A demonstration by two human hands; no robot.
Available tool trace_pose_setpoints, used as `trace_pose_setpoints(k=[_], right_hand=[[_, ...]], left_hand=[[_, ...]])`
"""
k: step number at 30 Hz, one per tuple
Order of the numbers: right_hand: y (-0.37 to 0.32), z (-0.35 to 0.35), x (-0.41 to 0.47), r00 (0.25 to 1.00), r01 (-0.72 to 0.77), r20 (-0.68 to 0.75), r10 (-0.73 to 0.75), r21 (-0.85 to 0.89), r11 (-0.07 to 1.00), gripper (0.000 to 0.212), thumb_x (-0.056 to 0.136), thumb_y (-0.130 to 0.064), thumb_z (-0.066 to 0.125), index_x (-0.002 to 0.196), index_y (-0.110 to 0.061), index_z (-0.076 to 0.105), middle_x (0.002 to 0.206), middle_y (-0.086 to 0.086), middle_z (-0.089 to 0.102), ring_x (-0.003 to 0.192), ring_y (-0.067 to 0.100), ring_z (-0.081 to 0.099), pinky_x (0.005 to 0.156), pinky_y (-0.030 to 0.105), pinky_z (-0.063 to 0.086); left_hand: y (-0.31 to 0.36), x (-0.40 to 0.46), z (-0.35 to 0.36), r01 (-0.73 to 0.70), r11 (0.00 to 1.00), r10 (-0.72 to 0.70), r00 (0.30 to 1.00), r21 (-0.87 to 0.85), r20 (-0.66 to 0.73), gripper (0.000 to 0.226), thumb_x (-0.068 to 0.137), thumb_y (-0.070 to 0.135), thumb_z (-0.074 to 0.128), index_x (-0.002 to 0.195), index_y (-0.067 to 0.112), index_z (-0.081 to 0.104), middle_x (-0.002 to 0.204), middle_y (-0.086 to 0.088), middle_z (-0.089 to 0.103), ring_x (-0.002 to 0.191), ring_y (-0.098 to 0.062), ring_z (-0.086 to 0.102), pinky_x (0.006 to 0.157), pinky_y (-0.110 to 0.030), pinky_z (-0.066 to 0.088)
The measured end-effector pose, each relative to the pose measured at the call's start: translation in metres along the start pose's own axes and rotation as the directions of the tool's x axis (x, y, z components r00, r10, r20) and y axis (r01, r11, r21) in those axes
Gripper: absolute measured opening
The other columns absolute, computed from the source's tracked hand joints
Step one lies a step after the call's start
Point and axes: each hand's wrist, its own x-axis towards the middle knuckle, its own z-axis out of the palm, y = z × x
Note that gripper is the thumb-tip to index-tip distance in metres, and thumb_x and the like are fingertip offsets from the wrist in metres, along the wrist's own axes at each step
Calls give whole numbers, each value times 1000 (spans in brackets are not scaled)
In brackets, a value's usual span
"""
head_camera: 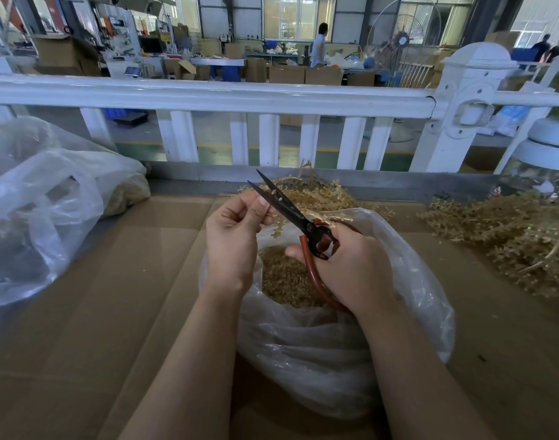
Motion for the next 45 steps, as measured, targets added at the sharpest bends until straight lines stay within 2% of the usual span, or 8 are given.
trace_pose_setpoints(k=[11, 14, 18, 23, 29, 36, 42, 45], right_hand=[[1, 1, 0, 1000, 3, 1, -3, -7, 1000, 68, 72, -86, 52, 70, -18, 60, 61, -10, 62, 57, 6, 59, 55, 31, 54], [1, 1, 0, 1000, -4, -6, 4, -38, 999, 72, 70, -92, 41, 72, -22, 58, 61, -14, 59, 57, 0, 56, 54, 25, 52], [0, 1, 0, 1000, 0, -25, -1, -52, 999, 75, 71, -96, 33, 77, -25, 59, 62, -18, 55, 56, -4, 50, 52, 13, 41], [2, 2, 0, 1000, -5, -30, 4, -42, 999, 77, 70, -97, 33, 74, -24, 59, 61, -16, 57, 57, -4, 53, 53, 17, 46], [2, 2, -1, 1000, -5, -10, 5, 15, 1000, 73, 71, -94, 39, 73, -24, 61, 61, -16, 60, 58, -5, 55, 52, 12, 44], [3, 3, 0, 1000, 9, -7, -9, 9, 1000, 74, 71, -91, 46, 76, -20, 66, 64, -14, 63, 59, 0, 59, 55, 22, 53], [2, 1, 0, 999, 28, -29, -29, -38, 999, 73, 73, -90, 44, 82, -21, 67, 68, -13, 66, 61, 2, 60, 56, 20, 52], [1, 1, 0, 998, 38, -43, -41, -58, 998, 70, 75, -88, 46, 83, -22, 66, 69, -13, 66, 61, 3, 59, 54, 18, 49]], left_hand=[[1, -1, 1, -17, 1000, 17, 1000, 14, -11, 13, 94, 2, 60, 90, 9, 70, 66, 10, 68, 60, 0, 55, 61, -13, 46], [2, -1, 0, -22, 999, 22, 1000, 27, -4, 12, 94, 2, 60, 89, 8, 69, 66, 10, 66, 61, -1, 54, 62, -13, 45], [3, -2, 1, -57, 992, 53, 998, 109, 46, 14, 93, 1, 60, 84, 7, 68, 62, 11, 63, 61, -1, 54, 63, -12, 44], [4, -3, 1, -57, 992, 51, 997, 110, 64, 8, 92, 3, 61, 89, 3, 69, 62, 11, 64, 61, -1, 55, 64, -13, 45], [5, -3, 0, -4, 999, 0, 998, 52, 70, 13, 93, 2, 59, 87, 7, 69, 63, 8, 64, 62, -5, 55, 67, -19, 47], [6, -2, -1, 20, 1000, -22, 998, 24, 63, 18, 93, 1, 58, 82, 9, 69, 65, 4, 63, 63, -10, 54, 70, -26, 44], [6, -1, -1, -19, 995, 12, 997, 99, 74, 20, 94, -6, 54, 77, 1, 62, 63, 0, 58, 61, -8, 52, 66, -18, 45], [7, -3, -2, -54, 984, 36, 994, 169, 103, 22, 94, -5, 56, 74, 4, 61, 67, -5, 58, 65, -11, 54, 68, -21, 46]])
